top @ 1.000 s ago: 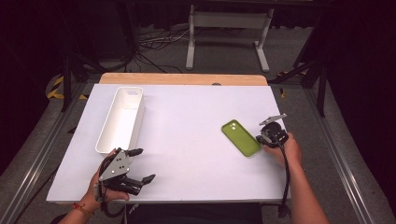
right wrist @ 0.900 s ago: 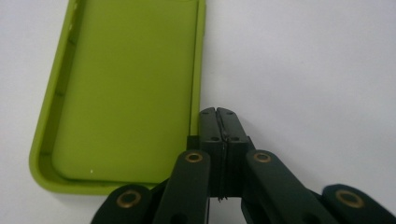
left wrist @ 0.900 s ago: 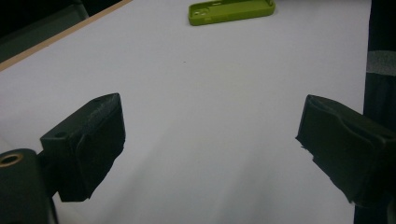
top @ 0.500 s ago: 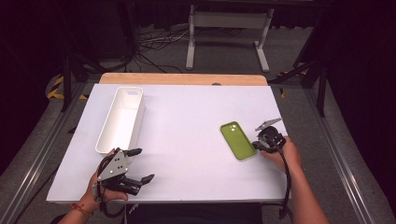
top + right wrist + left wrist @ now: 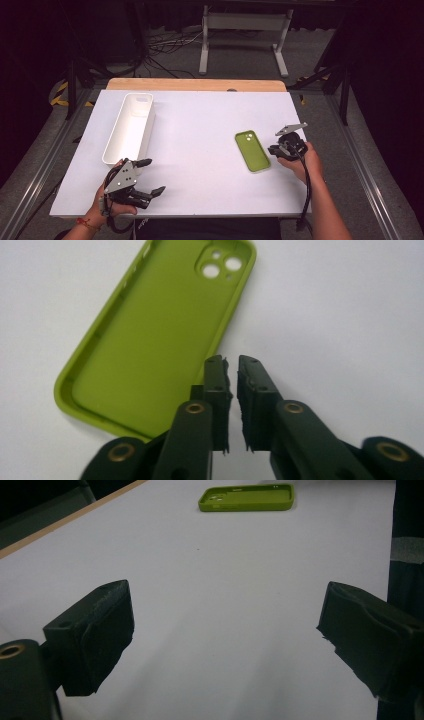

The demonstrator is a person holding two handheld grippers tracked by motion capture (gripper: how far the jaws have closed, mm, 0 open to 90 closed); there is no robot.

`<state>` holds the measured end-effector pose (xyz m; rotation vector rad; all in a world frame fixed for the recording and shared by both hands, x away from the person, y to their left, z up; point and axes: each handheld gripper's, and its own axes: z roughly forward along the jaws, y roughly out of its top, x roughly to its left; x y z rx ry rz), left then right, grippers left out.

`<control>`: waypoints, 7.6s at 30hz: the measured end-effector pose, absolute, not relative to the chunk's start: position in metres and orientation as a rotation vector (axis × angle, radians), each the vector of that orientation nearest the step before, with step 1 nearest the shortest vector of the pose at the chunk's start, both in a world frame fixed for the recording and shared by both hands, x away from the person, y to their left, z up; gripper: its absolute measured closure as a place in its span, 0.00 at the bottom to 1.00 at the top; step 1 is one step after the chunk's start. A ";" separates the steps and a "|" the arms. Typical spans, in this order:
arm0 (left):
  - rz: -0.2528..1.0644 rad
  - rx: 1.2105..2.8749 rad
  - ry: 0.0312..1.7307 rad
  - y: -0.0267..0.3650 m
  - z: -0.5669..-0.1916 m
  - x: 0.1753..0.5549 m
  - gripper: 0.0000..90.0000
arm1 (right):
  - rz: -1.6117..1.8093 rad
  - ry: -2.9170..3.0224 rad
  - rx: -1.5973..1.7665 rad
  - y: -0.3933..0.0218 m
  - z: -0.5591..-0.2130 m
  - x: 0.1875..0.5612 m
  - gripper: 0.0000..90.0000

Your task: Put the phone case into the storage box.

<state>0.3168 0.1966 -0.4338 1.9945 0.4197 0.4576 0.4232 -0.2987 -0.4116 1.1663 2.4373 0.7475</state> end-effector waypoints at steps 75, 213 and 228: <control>0.445 2.006 0.412 0.196 -0.436 0.318 0.08 | 0.572 2.464 1.445 -0.253 -0.412 0.514 0.61; 0.375 1.889 0.471 0.157 -0.398 0.343 0.14 | 1.079 1.911 1.123 -0.208 -0.367 0.418 0.99; 0.352 1.872 0.468 0.095 -0.390 0.363 0.18 | 1.138 1.890 1.051 -0.190 -0.366 0.404 0.99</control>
